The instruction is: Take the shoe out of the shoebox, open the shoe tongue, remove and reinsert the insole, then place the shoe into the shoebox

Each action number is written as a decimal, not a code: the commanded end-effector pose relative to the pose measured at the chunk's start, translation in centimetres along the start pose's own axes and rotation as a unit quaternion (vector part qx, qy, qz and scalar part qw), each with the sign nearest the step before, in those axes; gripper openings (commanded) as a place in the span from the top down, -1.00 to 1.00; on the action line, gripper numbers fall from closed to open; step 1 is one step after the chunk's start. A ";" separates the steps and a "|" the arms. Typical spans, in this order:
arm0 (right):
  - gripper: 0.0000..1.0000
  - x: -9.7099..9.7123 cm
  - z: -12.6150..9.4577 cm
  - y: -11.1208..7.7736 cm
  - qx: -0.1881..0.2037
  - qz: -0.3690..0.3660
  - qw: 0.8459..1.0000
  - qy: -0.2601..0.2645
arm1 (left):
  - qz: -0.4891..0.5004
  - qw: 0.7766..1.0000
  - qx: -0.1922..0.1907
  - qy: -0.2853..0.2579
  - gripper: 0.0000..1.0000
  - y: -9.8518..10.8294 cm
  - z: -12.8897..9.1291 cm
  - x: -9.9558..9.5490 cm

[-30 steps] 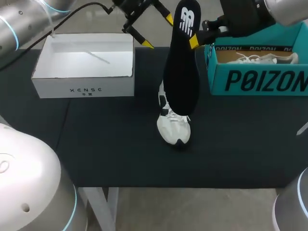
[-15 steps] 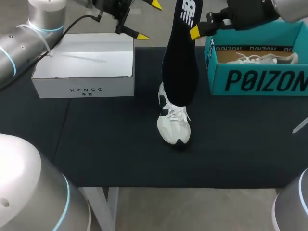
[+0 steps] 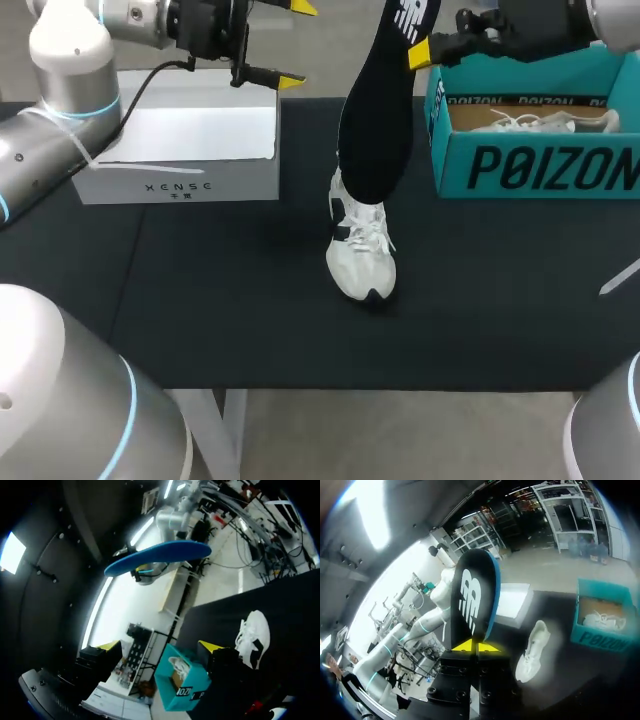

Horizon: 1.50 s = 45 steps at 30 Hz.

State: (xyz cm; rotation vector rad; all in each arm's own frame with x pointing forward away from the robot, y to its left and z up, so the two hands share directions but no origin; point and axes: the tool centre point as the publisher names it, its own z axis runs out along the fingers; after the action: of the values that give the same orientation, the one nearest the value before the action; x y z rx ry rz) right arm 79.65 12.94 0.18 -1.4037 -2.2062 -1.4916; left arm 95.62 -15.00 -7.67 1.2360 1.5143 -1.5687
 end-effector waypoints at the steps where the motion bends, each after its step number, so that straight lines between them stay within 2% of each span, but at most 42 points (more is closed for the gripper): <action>1: 1.00 -1.4 -0.5 -0.2 -0.012 0.000 0.999 0.036 | 0.008 0.996 -0.017 -0.090 -1.00 -0.9 0.2 0.5; 8: 1.00 -2.1 -1.2 0.8 0.006 0.001 0.999 0.046 | 0.019 0.995 -0.021 -0.098 -1.00 -1.7 0.3 0.1; 13: 1.00 -2.4 -1.5 1.5 0.009 -0.014 0.999 0.033 | 0.033 0.995 -0.022 -0.093 -1.00 -1.9 0.6 -0.1; 21: 1.00 -2.4 -1.5 1.5 0.009 -0.014 0.999 0.033 | 0.021 0.996 -0.012 -0.087 -1.00 -1.6 0.9 -0.2; 24: 1.00 -2.4 -1.5 1.5 0.009 -0.014 0.999 0.033 | 0.049 0.994 -0.023 -0.090 -1.00 -1.9 0.8 0.2; 28: 1.00 -2.4 -1.5 1.5 0.009 -0.014 0.999 0.033 | 0.086 0.993 -0.039 -0.071 -1.00 -2.2 1.3 1.7; 33: 1.00 -2.6 -1.3 1.3 0.000 0.000 1.000 0.031 | 0.086 0.993 -0.039 -0.071 -1.00 -2.2 1.3 1.7; 39: 1.00 -3.9 -0.8 1.3 0.054 0.077 0.995 0.023 | 0.086 0.993 -0.039 -0.071 -1.00 -2.2 1.3 1.7; 42: 1.00 -4.5 -1.2 2.0 0.073 0.093 0.992 0.035 | 0.086 0.993 -0.039 -0.071 -1.00 -2.2 1.3 1.7; 45: 1.00 -5.7 -1.5 2.5 0.089 0.137 0.984 0.070 | 0.114 0.990 -0.047 -0.072 -1.00 -2.8 1.6 1.8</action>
State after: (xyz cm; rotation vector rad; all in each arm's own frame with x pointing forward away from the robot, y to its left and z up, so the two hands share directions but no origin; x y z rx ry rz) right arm 82.23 9.05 -0.58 -1.4697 -1.9542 -1.3144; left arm 92.59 -15.68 -8.43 1.1694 1.3132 -1.4206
